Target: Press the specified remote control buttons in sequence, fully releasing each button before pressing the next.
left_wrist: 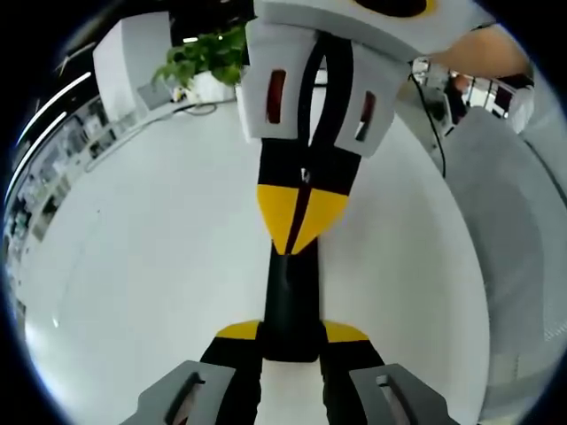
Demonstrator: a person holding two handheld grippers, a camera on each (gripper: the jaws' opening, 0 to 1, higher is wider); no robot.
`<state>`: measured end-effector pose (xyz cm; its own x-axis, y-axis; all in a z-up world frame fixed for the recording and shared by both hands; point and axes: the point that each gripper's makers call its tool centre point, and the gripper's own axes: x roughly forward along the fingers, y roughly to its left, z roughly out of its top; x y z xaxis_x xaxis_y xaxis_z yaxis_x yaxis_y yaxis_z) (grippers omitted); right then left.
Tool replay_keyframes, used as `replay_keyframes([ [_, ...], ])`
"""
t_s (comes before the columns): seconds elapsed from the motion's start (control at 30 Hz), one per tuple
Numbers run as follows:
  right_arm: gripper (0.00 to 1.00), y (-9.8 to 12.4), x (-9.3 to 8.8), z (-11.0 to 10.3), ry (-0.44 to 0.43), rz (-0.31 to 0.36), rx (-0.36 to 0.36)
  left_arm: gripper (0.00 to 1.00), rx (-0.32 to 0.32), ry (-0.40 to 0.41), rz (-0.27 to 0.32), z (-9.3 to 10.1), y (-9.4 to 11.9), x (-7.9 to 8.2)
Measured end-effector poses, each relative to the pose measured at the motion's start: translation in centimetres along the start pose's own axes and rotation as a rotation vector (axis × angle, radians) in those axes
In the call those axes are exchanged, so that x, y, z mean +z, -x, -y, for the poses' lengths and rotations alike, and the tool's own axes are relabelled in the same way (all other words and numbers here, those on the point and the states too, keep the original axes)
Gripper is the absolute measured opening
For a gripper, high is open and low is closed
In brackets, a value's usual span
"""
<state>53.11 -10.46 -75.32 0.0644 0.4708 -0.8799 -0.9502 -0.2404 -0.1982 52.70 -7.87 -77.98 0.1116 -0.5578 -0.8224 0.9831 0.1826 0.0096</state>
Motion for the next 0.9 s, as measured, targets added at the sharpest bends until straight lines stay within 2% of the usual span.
replay_keyframes([
  [0.53, 0.0, 1.1, 1.6, 0.8, 0.027, 0.028, -0.031, 0.24, -0.001, 0.001, 0.001, 0.1, 0.0, 0.0],
  [0.9, 0.0, 0.9, 1.6, 0.7, 0.031, 0.025, -0.021, 0.24, -0.002, 0.001, 0.005, 0.1, 0.0, 0.1],
])
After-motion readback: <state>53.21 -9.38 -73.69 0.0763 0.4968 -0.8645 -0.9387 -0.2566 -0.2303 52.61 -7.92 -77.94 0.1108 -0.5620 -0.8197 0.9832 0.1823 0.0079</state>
